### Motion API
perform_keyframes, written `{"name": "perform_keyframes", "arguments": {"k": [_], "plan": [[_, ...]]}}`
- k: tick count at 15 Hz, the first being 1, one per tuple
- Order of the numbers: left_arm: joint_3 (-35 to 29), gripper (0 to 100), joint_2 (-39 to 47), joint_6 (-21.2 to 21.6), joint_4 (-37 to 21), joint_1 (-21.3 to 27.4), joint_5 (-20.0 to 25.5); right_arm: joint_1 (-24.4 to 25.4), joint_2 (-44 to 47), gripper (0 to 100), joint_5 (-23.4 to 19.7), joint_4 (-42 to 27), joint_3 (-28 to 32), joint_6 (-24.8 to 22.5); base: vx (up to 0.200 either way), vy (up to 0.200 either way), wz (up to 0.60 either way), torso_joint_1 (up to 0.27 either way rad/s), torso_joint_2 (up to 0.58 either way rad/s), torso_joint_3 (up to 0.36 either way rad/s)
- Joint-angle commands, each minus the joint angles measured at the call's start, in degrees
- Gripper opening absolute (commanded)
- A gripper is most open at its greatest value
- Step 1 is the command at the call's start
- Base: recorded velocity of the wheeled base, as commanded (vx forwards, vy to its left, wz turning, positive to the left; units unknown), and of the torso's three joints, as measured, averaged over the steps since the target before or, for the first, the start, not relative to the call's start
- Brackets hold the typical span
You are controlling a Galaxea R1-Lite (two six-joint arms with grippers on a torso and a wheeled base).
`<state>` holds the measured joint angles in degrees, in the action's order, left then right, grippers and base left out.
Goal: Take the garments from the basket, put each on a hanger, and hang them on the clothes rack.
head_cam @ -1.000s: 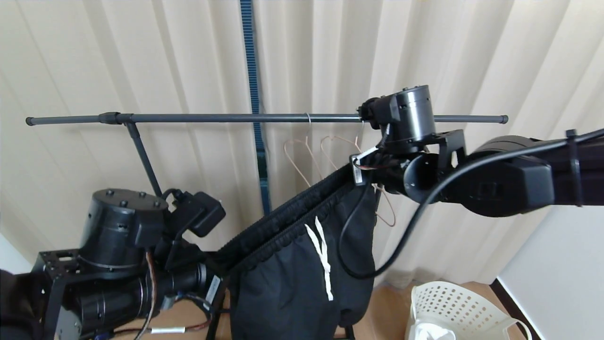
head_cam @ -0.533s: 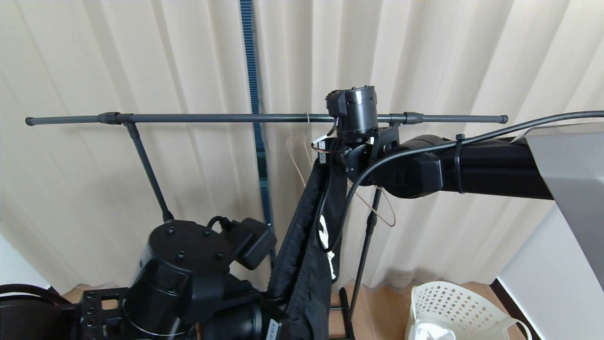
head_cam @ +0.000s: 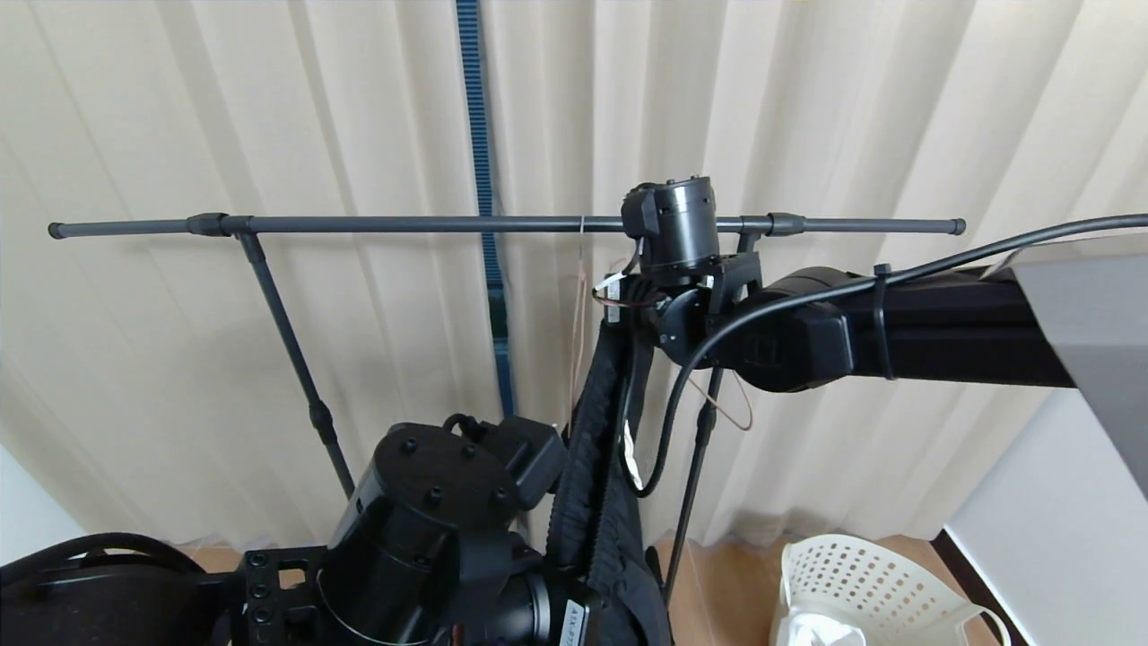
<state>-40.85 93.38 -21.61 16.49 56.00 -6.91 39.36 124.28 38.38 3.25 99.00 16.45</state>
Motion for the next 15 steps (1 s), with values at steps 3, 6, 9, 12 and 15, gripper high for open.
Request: {"name": "perform_keyframes", "arguments": {"k": [3,6,9,12,15], "plan": [[4.2,0,-5.7,2.1,-0.1,-5.5,-0.3,-1.4,-18.9,0,-0.4,-0.2,-18.8,2.1,0.0,0.0,0.0,0.0,0.0,0.0],[3.3,0,-5.2,3.4,0.3,-10.7,0.1,-1.3,-27.2,0,-0.5,-0.1,-30.8,2.3,0.0,0.0,0.0,0.0,0.0,0.0],[-0.8,0,-2.4,3.4,0.4,-13.3,0.2,-1.3,-29.1,0,-0.5,-0.2,-36.4,2.1,0.0,0.0,0.0,0.0,0.0,0.0],[-4.8,0,3.1,3.8,0.7,-15.6,0.2,-1.4,-29.3,0,-0.4,-4.6,-37.5,1.9,0.0,0.0,0.0,0.0,0.0,0.0],[-8.3,0,4.7,4.2,2.3,-15.9,0.1,-1.3,-30.0,0,-0.4,-6.5,-39.3,1.9,0.0,0.0,0.0,0.0,0.0,0.0]]}}
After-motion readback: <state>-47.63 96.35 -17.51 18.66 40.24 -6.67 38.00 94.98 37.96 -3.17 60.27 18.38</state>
